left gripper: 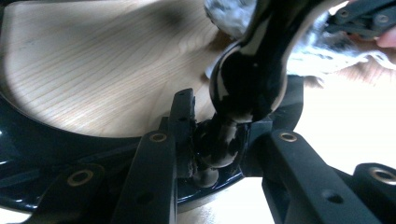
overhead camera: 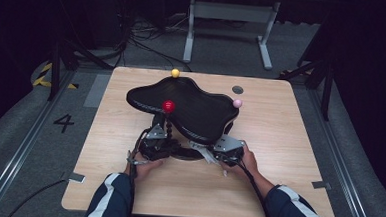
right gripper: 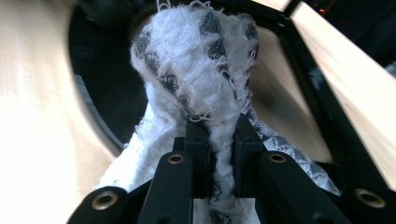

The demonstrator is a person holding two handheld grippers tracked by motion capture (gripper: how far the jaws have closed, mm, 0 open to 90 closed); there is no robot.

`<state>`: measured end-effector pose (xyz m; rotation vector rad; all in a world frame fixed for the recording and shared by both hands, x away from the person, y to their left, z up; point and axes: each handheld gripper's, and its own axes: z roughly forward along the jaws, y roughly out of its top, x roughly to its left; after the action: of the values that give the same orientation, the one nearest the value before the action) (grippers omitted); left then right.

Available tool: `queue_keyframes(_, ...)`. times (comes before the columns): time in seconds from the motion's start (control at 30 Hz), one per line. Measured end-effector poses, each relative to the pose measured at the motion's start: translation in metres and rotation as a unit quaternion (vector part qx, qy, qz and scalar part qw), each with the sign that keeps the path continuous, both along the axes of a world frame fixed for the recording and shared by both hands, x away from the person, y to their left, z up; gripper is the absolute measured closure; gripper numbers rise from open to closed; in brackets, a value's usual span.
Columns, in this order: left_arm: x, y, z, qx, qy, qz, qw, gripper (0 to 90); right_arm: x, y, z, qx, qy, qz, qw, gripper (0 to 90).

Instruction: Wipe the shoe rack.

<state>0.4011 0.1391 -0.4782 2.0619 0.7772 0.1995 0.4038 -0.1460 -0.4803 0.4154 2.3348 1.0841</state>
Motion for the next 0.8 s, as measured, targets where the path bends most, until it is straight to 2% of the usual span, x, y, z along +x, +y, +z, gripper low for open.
queue_keyframes(0.07, 0.0, 0.0, 0.0, -0.002, 0.001, -0.001, 1.0, 73.0, 0.004, -0.005, 0.0, -0.005, -0.008, -0.013, 0.9999, 80.5)
queue_keyframes(0.1, 0.001, 0.002, 0.0, 0.006, -0.005, -0.003, 1.0, 73.4, 0.01, -0.012, -0.001, -0.008, -0.012, -0.034, 0.9993, 80.5)
queue_keyframes(0.17, 0.001, 0.001, 0.0, 0.005, -0.005, -0.002, 1.0, 73.5, 0.016, -0.02, -0.001, -0.008, -0.012, -0.056, 0.9983, 80.5)
queue_keyframes(0.2, 0.001, 0.001, 0.0, 0.006, -0.005, -0.003, 1.0, 73.5, 0.016, -0.02, -0.001, -0.008, -0.012, -0.056, 0.9983, 80.5)
queue_keyframes(0.27, 0.001, 0.001, 0.0, 0.005, -0.005, -0.003, 1.0, 73.5, 0.024, -0.029, -0.001, -0.01, -0.009, -0.083, 0.9965, 80.5)
queue_keyframes(0.3, 0.0, 0.0, 0.0, -0.001, 0.001, -0.003, 1.0, 73.4, 0.029, -0.037, -0.001, -0.007, -0.008, -0.105, 0.9944, 80.5)
queue_keyframes(0.43, 0.0, 0.0, 0.0, -0.003, 0.003, -0.003, 1.0, 73.3, 0.036, -0.046, -0.002, -0.015, -0.003, -0.136, 0.9906, 80.4)
queue_keyframes(0.57, -0.001, 0.0, 0.0, -0.001, 0.005, -0.001, 1.0, 73.3, 0.037, -0.049, -0.003, -0.014, 0.001, -0.138, 0.9904, 80.5)
queue_keyframes(0.67, 0.0, 0.0, 0.0, -0.002, 0.003, -0.004, 1.0, 73.3, 0.034, -0.046, -0.002, -0.013, 0.004, -0.13, 0.9915, 80.5)
queue_keyframes(0.8, 0.0, 0.0, 0.0, -0.001, 0.003, -0.004, 1.0, 73.3, 0.025, -0.038, 0.001, -0.011, 0.001, -0.101, 0.9949, 80.5)
